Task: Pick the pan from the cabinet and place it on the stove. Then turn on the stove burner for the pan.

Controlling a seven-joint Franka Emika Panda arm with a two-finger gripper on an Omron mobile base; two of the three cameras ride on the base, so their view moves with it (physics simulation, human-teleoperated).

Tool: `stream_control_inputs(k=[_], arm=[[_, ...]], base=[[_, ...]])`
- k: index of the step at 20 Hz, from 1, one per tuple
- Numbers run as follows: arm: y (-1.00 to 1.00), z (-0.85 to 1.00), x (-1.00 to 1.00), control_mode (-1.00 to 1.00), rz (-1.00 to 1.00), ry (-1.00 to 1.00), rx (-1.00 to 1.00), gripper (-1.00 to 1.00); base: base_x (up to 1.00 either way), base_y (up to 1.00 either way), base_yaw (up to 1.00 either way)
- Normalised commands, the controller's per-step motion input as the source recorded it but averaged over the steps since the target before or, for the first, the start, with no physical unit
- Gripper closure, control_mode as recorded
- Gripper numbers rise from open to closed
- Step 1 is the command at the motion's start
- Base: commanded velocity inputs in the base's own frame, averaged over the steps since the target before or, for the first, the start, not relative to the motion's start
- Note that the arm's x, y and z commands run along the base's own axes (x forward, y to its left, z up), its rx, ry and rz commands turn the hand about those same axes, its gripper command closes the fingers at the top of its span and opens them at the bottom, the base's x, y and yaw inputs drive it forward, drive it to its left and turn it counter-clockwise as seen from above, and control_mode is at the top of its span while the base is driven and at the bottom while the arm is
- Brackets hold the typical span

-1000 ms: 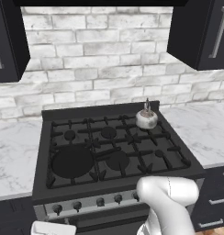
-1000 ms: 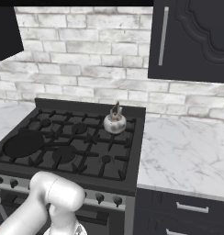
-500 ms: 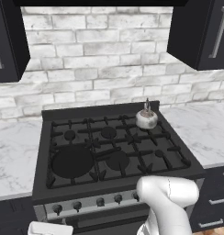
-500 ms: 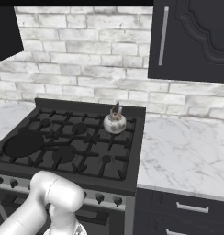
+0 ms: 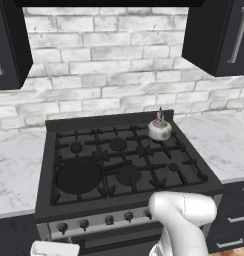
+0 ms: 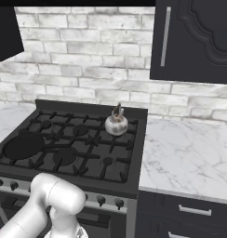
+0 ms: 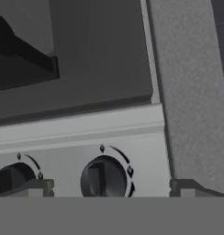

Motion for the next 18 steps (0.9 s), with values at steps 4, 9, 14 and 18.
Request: stream_control_inputs(k=[4,9,14,18], arm=[[-0.05,0.05,0.02,-1.00,0.00,0.00,-0.04,-1.00],[-0.08,0.00,0.00,-1.00,0.00,0.00,-0.03,-1.00],[-0.09,0.08,0.00,-1.00,0.00,0.00,-0.03,-1.00],[-0.01,0.13,0.00,-1.00,0.00,0.00,-0.04,-1.00]], base=[[0.00,0.00,0.00],[0.00,0.00,0.00],[0.00,0.00,0.00],[0.00,0.00,0.00]])
